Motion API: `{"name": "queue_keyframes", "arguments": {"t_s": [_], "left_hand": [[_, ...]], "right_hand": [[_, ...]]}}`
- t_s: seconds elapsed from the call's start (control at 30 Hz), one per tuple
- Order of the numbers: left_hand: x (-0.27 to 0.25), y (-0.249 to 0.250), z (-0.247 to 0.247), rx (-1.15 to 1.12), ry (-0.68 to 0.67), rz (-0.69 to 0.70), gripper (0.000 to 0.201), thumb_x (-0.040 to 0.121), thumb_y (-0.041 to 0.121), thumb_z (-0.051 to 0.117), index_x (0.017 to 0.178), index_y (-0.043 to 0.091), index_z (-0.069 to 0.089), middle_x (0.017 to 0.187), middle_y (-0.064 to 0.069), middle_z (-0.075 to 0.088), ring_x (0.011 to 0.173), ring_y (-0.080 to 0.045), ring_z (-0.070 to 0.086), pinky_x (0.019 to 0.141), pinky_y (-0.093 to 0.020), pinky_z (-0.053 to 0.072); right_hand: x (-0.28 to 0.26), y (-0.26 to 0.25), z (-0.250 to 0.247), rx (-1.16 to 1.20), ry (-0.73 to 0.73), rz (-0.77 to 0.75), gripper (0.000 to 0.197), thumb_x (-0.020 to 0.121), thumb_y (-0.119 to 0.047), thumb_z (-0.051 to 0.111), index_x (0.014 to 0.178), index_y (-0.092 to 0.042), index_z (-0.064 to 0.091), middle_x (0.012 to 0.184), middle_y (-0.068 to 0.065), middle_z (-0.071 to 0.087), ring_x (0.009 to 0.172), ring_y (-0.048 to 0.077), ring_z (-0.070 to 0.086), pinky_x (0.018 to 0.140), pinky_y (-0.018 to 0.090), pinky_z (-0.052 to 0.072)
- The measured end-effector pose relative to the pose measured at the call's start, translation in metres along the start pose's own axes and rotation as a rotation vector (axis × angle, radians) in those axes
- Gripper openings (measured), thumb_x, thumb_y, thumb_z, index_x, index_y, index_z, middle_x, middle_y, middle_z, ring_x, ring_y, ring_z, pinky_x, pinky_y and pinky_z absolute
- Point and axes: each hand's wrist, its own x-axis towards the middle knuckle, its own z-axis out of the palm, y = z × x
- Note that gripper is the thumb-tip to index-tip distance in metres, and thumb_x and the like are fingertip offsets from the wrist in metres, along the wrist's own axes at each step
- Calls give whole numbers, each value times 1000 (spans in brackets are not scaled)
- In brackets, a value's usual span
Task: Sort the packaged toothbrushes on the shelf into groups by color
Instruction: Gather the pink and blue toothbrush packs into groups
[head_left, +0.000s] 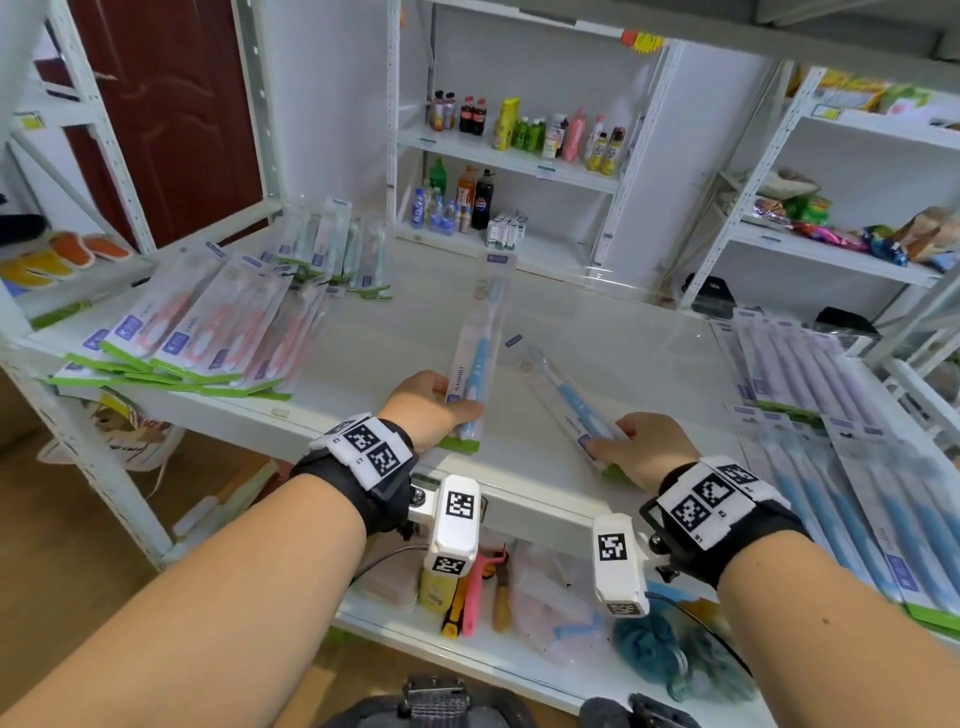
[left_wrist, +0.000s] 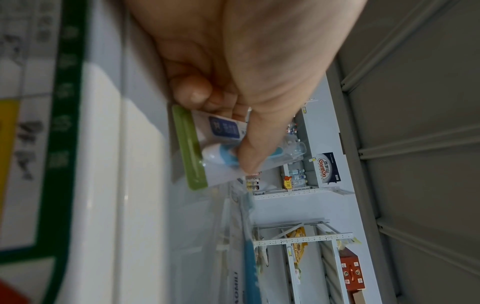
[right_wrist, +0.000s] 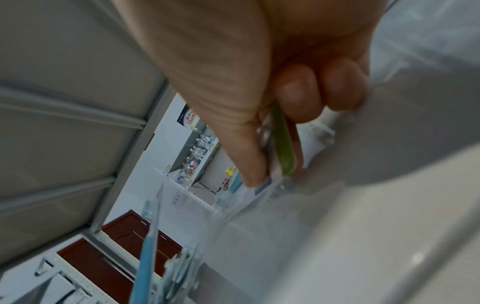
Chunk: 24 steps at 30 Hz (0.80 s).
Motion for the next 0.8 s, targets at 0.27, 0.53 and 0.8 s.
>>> {"name": "queue_keyframes", "arguments": {"t_s": [0.27,0.53,0.8], "left_hand": [[-14,13,5,-1,-26,20,15,82,26,69,88,12,66,92,-10,69,83,-28,66,79,-38,56],[-38,47,55,-284,-93,-22,7,90,16,59,84,15,64,74,-5,62,58,-15,51,43,-18,37],[-56,86,109,-402,-188,-52,17,93,4,51,83,12,62,68,-4,64,53,-11,61,51,-21,50]], "right_hand": [[-8,29,-4,765,9,28,24,88,-30,60,90,-6,64,69,10,61,52,21,42,53,32,38],[-29,67,-32,1290,4,113,12,93,-11,54,87,-6,63,76,16,65,42,14,45,40,21,43],[-63,122,-63,1399,81,119,12,97,-7,46,98,-5,58,62,9,63,41,14,52,40,23,44]]}}
